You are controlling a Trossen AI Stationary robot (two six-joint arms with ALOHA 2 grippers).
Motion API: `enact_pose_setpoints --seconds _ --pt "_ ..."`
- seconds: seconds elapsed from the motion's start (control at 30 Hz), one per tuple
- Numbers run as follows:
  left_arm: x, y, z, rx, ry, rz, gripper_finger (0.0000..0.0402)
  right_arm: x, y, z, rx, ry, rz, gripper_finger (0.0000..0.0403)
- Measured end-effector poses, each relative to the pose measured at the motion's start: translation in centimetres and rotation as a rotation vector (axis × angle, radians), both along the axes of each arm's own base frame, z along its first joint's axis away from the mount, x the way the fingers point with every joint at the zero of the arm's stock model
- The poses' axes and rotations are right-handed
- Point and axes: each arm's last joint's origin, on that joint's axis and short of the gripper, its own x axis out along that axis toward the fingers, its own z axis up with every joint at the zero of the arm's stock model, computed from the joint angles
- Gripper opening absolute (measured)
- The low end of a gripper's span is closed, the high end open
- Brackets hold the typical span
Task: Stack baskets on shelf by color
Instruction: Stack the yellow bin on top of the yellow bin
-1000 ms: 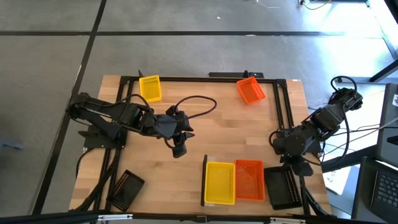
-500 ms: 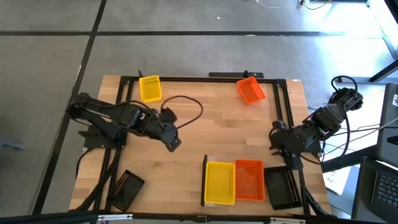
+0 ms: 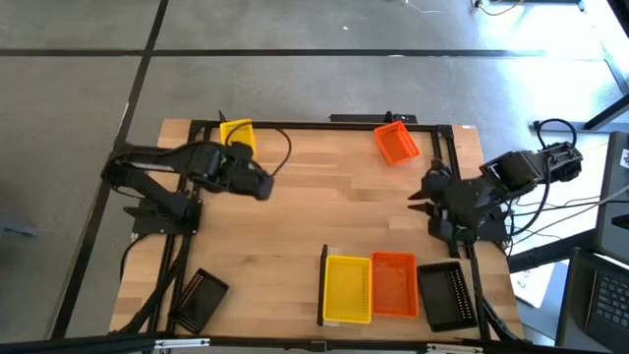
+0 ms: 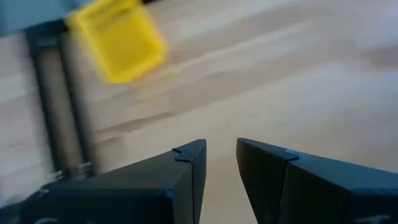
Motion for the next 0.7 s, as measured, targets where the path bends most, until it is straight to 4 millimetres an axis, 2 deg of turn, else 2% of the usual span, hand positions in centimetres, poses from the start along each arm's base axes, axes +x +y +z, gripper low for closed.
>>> enact_pose_setpoints --seconds 0.17,0.37,0.6,0.7 --pt "-0.2 3.3 0.1 -0.029 0.034 0.058 0.0082 1.6 -1.2 1.1 -0.019 -0.148 -0.034 0.0097" --pt "-0.8 7.6 0.0 -0.103 0.122 -0.001 0.0082 2.7 -3.2 2.0 -0.089 -0.277 -0.217 0.0097" --pt "-1.7 13.0 0.1 -0.162 0.069 -0.050 0.0082 3.9 -5.5 2.4 -0.070 -0.364 -0.450 0.0097" --pt "-2.3 15.2 0.0 -0.154 0.047 -0.024 0.0082 4.6 -6.1 2.4 -0.049 -0.383 -0.495 0.0097"
